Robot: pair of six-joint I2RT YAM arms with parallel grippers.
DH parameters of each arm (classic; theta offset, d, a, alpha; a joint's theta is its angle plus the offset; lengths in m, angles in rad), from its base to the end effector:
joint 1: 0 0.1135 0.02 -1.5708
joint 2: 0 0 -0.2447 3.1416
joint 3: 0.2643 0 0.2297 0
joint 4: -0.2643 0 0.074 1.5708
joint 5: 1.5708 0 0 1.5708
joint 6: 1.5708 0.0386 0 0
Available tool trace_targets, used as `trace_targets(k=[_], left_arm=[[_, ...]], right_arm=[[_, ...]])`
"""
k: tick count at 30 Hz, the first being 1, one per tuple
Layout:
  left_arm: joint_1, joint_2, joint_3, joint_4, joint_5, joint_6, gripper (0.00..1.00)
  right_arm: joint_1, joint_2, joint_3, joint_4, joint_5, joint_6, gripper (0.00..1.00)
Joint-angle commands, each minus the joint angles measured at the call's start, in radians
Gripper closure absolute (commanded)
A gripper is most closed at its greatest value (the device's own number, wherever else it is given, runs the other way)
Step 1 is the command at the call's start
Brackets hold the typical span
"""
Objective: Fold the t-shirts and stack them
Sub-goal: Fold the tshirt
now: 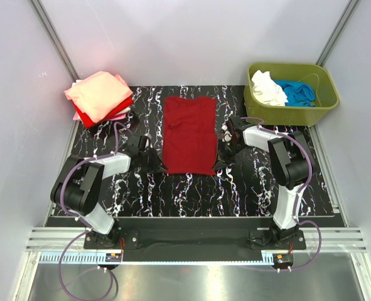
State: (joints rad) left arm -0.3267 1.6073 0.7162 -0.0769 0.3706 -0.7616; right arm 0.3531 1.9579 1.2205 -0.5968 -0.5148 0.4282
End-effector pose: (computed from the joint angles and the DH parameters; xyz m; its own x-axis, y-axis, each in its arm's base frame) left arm 0.2582 -0.1022 0.1327 -0.9053 -0.3724 -0.2044 -0.1811 0.7737 -0.6072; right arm 0.3144 0.1361 0.1308 -0.9998 0.0167 -0.0145 0.0064 0.8462 0.5328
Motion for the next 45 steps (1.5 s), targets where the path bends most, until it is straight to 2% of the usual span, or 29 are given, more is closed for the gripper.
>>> trace_targets(k=[1, 7, 10, 14, 20, 26, 31, 37, 45], left_arm=[[-0.023, -0.009, 0.045, 0.01, -0.01, 0.016, 1.0], [-0.097, -0.112, 0.057, -0.082, -0.058, 0.001, 1.0], [-0.176, -0.194, 0.035, -0.122, -0.099, -0.037, 1.0], [-0.331, -0.349, -0.009, -0.173, -0.168, -0.134, 1.0], [-0.484, -0.597, -0.083, -0.329, -0.285, -0.283, 1.0], [-0.515, -0.75, -0.066, -0.481, -0.335, -0.337, 1.0], [-0.515, -0.751, 0.034, -0.59, -0.399, -0.318, 0.98], [-0.496, -0.638, 0.196, -0.682, -0.463, -0.251, 0.95], [-0.332, -0.474, 0.399, -0.696, -0.377, -0.11, 0.96]], right_arm=[[-0.016, -0.045, -0.028, 0.046, -0.03, -0.016, 1.0], [-0.026, -0.141, -0.099, 0.043, -0.056, -0.006, 1.0], [-0.026, -0.24, -0.15, 0.008, -0.048, -0.003, 1.0], [-0.026, -0.385, -0.229, -0.053, -0.033, 0.004, 1.0], [-0.025, -0.683, -0.363, -0.162, -0.05, 0.04, 1.0], [-0.025, -0.844, -0.38, -0.253, -0.054, 0.084, 1.0], [-0.026, -0.827, -0.282, -0.294, -0.024, 0.077, 1.0], [-0.026, -0.708, -0.103, -0.331, 0.038, 0.026, 1.0], [-0.052, -0.482, 0.157, -0.348, 0.033, -0.032, 1.0]])
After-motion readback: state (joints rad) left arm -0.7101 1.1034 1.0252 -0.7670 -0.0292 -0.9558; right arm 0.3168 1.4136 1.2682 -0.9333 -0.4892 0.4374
